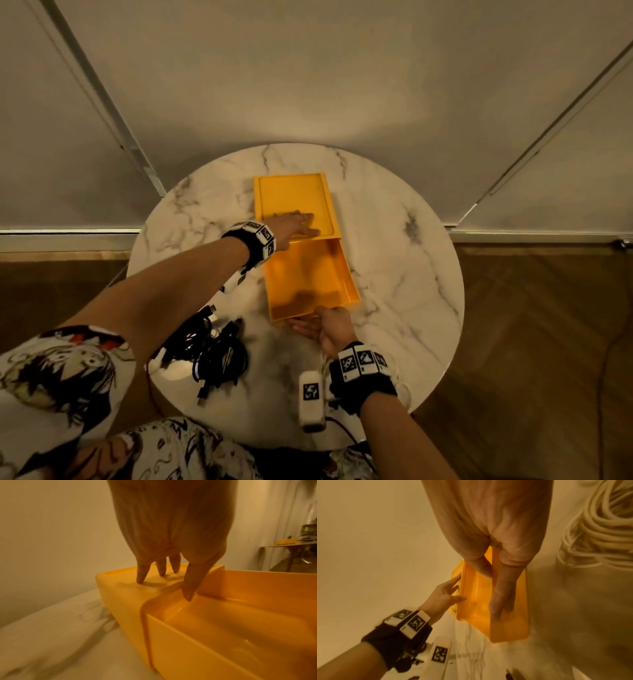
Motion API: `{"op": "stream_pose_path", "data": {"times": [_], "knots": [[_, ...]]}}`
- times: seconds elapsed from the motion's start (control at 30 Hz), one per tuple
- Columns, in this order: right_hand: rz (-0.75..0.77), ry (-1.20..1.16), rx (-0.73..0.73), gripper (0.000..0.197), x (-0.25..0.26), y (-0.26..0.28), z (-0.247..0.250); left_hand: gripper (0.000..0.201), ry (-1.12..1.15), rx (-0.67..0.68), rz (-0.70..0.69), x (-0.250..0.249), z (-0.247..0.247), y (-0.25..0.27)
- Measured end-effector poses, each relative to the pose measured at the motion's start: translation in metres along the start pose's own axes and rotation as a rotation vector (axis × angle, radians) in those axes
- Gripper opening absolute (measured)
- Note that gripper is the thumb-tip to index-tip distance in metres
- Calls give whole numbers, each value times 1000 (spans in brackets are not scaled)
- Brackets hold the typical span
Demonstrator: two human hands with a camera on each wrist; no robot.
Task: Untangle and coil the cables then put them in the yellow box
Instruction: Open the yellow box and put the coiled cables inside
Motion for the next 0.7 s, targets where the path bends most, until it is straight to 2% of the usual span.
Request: {"op": "stream_pose_path", "data": {"times": [0.1,0.17,0.27,0.37,0.43,0.5,0.57,0.63,0.7], "knots": [[-111,287,58,33,3,13,4,81,70,-33,-27,-5,9,12],[-81,569,51,30,18,23,11,84,276,-148,24,2,22,34],[200,780,-7,23,54,31,11,67,650,-347,152,27,22,95],[533,1067,18,34,76,40,-2,42,814,-484,363,54,-9,169],[541,1160,80,48,65,38,-6,32,858,-529,558,69,-46,219],[438,1218,143,56,43,30,-3,30,839,-457,737,73,-94,256],[413,1346,199,53,32,27,-8,34,857,-298,833,65,-144,276],[420,1399,260,34,27,30,-16,33,969,-197,853,48,-183,282],[393,1409,300,12,21,37,-23,31,1073,-201,913,40,-201,287]]}}
Point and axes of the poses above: each hand's wrist, its own y-axis away from the middle knuckle, its own z-axis out of the back of the hand, x = y × z, the point moved 10 cm from there along -y, towards the middle knuckle, and after that the axes turned 14 degrees about -y, right-handed, at the moved point
